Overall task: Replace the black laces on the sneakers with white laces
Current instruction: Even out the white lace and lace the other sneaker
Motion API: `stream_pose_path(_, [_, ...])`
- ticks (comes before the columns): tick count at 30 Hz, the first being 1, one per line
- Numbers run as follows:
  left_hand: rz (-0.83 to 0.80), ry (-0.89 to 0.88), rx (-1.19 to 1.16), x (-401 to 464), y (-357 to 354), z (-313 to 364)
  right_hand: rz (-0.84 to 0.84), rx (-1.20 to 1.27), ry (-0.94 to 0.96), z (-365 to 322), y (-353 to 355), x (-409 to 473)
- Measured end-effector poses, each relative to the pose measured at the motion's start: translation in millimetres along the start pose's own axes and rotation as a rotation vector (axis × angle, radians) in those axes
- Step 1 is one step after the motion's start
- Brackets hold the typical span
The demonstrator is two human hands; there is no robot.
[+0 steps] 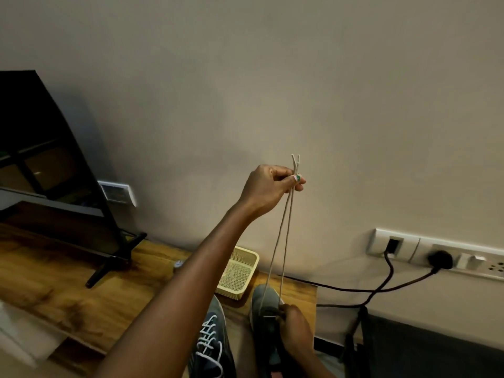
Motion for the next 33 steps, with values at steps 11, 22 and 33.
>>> stream_pose_path(11, [0.005,-0.001,-0.04,3.9,-0.1,-3.2,-0.024,-0.063,0.004,-1.9,-4.0,15.7])
stream_pose_path(22, [0.071,-0.005,-0.065,5.8,3.9,-2.3,0.014,-0.065,-0.033,1.0,-1.0,13.4])
stream_pose_path(33, [0.05,-0.005,-0.068,8.2,7.5,-1.7,0.442,0.775,0.115,-81.3,104.3,1.1])
Point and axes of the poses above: each hand's wrist, its own x-axis towards the middle knuckle, its own y-axis out of the back of the hand, z = x × y, the point moved 7 cm from there along x, towards the middle knuckle, and after that the axes turned 12 degrees about x, right-handed, at the moved point
